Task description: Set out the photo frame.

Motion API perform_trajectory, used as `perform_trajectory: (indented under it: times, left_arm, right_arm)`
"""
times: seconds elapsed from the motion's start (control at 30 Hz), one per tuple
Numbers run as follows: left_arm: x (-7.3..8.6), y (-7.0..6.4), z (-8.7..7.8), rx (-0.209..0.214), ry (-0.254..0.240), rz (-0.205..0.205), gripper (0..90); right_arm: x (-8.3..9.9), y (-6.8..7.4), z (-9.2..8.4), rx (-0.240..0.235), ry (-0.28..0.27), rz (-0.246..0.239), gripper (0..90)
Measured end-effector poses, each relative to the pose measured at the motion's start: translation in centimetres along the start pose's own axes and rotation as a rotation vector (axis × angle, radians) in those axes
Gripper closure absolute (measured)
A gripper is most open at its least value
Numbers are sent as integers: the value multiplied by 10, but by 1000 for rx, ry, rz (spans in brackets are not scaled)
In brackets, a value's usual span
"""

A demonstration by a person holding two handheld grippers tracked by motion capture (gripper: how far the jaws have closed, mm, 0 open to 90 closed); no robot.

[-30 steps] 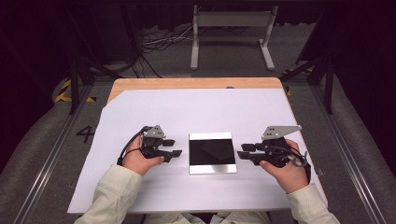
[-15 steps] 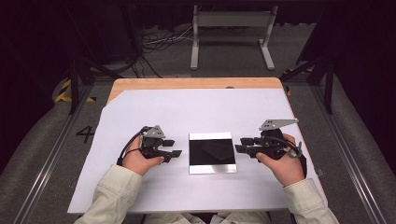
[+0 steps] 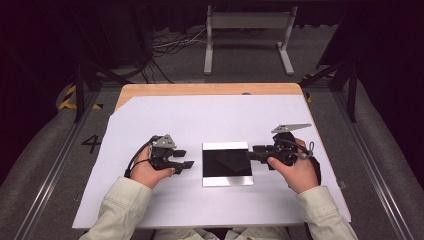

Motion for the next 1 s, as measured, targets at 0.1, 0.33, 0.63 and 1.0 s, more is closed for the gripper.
perform_trajectory:
  times: [0.1, 0.33, 0.63, 1.0]
  left_arm:
    - [0, 0, 0, 1, 3, -2, 453]
    - [1, 0, 1, -1, 4, -1, 450]
    - [1, 0, 1, -3, 9, -4, 450]
    - [2, 0, 1, -1, 14, -3, 451]
  right_arm:
    - [0, -1, 4, -13, 1, 31, 500]
    - [2, 0, 11, -30, 1, 92, 478]
    - [7, -1, 21, -55, 2, 250, 442]
    - [13, 0, 33, -82, 39, 303, 412]
Point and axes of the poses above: each handheld gripper's, and its own axes: z roughly forward along the jaws, x roughly out of its underside, y roughly to its left, the point moved 8 cm from there along z, roughly forward along the jaws, and after that the axes turned 6 degrees about y, right-handed, at the moved point
